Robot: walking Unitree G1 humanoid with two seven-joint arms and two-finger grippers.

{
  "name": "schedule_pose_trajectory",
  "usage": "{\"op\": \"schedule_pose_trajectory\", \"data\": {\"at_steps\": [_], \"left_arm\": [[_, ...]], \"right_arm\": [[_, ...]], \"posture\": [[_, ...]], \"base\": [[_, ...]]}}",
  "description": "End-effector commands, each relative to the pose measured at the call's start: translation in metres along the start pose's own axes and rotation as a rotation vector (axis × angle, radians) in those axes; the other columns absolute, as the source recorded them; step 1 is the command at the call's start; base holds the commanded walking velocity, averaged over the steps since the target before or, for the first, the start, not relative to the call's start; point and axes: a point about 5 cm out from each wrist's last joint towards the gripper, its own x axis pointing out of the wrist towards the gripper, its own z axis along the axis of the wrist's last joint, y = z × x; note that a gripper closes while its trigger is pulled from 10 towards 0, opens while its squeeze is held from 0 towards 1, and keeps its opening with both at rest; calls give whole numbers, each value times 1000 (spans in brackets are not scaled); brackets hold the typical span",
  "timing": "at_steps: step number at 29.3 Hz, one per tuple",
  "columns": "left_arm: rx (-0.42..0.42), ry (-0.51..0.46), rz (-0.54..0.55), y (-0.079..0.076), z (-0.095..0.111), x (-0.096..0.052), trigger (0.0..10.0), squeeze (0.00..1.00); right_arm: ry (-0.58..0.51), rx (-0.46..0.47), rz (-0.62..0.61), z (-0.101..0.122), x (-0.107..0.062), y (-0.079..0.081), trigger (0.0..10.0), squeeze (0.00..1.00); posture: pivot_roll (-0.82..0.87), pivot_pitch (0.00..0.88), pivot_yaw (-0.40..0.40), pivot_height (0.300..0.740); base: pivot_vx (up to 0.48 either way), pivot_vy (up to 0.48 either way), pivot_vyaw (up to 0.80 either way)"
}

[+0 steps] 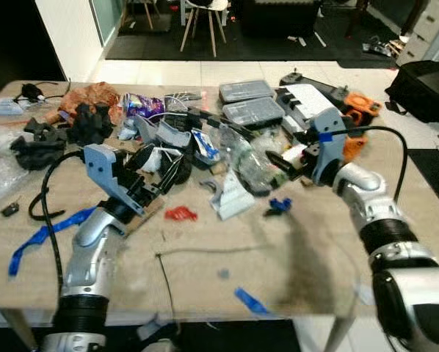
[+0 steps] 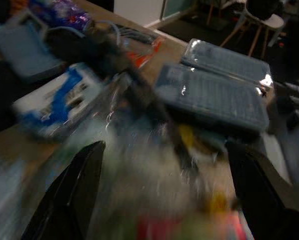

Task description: Picking trash to rubbish bin

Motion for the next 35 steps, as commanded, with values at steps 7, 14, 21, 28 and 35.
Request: {"op": "schedule_pose_trajectory", "data": {"at_steps": [7,14,21,28,35], "left_arm": [[-10,-1,-12,-2,1,2,10000,0],[-9,6,-27,-2,1,0,10000,0],[-7,21,-46,-5,-2,0,10000,0],[-2,33,-119,-10,0,-4,10000,0],[22,135,-367,-22,6,-25,10000,0]], "right_arm": [[41,-4,40,-5,-1,2,10000,0],[60,-7,202,-9,-2,17,10000,0],[75,35,297,-11,-5,24,10000,0],[53,74,438,-4,-13,28,10000,0],[80,95,450,10,-18,21,10000,0]], "posture": [[14,0,-52,740],[13,0,-53,740],[13,0,-53,740],[11,0,-53,740],[11,0,-53,740]], "base": [[268,0,0],[0,0,0],[0,0,0],[0,0,0],[0,0,0]]}}
